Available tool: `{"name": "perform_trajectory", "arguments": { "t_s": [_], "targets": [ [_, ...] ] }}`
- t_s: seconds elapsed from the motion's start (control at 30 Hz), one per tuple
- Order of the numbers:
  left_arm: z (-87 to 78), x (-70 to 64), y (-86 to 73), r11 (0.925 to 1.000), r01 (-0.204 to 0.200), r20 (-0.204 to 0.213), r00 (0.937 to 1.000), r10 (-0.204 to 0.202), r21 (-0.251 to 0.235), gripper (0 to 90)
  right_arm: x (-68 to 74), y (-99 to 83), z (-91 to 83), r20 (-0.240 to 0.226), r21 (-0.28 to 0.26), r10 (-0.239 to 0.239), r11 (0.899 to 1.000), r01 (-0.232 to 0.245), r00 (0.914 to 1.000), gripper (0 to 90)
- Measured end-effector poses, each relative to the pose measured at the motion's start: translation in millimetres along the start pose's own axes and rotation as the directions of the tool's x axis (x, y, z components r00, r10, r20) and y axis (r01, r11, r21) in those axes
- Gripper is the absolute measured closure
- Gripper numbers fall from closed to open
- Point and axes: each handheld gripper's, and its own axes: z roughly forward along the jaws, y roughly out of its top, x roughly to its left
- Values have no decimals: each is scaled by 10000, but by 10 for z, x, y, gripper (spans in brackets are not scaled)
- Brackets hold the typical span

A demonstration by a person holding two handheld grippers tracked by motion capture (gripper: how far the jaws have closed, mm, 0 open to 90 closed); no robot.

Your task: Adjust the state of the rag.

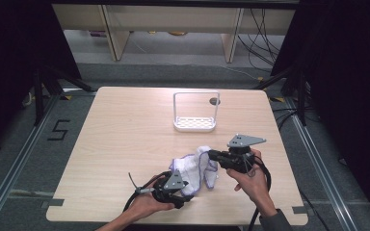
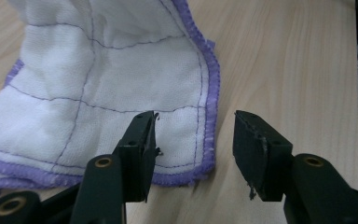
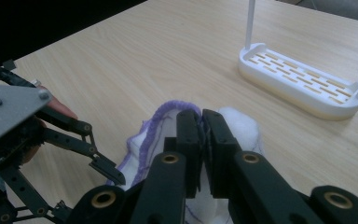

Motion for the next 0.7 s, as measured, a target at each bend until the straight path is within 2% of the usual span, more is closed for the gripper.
{"name": "perform_trajectory", "arguments": {
  "t_s": [0.07,0.13,0.17,0.2,0.23,0.33,0.37,0.4,0.43,0.47,0.5,0.57,0.6,0.63,0.67,0.7],
  "targets": [
    [54,9,2,9998,151,-164,9997,-153,-153,532,18,-3,7,-183,141,401,9991,-399,9990,860],
    [70,34,20,9998,-190,-55,9998,190,50,554,-4,-2,19,-179,-7,120,9999,-120,9998,860],
    [79,39,32,9993,-354,-188,9992,356,111,582,-2,1,6,-102,41,185,9998,-184,9998,860],
    [86,45,41,9992,-385,-150,9991,387,120,616,-2,2,11,-280,-31,321,9995,-322,9991,860],
    [88,63,47,9984,-537,-255,9982,541,174,669,7,4,-7,-256,42,497,9988,-496,9984,860],
    [91,81,54,9995,-331,-200,9993,330,-23,806,-10,16,-33,-281,-113,480,9988,-483,9985,860],
    [76,93,57,9990,-439,-84,9990,439,-13,825,-15,20,-54,-191,-110,453,9989,-455,9988,860],
    [48,96,61,9991,-412,-130,9991,411,-35,837,-41,25,-70,-31,-261,167,9995,-167,9999,860],
    [23,101,64,9992,-341,-74,9994,340,-220,842,-45,30,-97,-6,-183,261,9995,-261,9997,860],
    [23,101,64,9992,-341,-74,9994,340,-220,845,-54,30,-108,-94,-326,298,9990,-301,9995,860],
    [-66,117,77,9986,28,36,10000,-26,-528,847,-70,33,-125,-123,-374,284,9989,-289,9995,860],
    [-187,157,93,9958,287,181,9995,-272,-867,847,-89,36,-172,-31,-351,364,9987,-365,9993,861],
    [-187,157,93,9958,287,181,9995,-272,-867,848,-89,36,-172,-31,-351,364,9987,-365,9993,861],
    [-340,192,116,9909,525,236,9985,-500,-1242,848,-82,33,-220,20,-386,566,9977,-565,9984,861],
    [-340,192,116,9909,525,236,9985,-500,-1242,848,-82,33,-220,20,-386,566,9977,-565,9984,861],
    [-515,225,154,9874,481,290,9986,-443,-1510,848,-107,39,-269,214,-430,129,9990,-120,9997,861]
  ]
}}
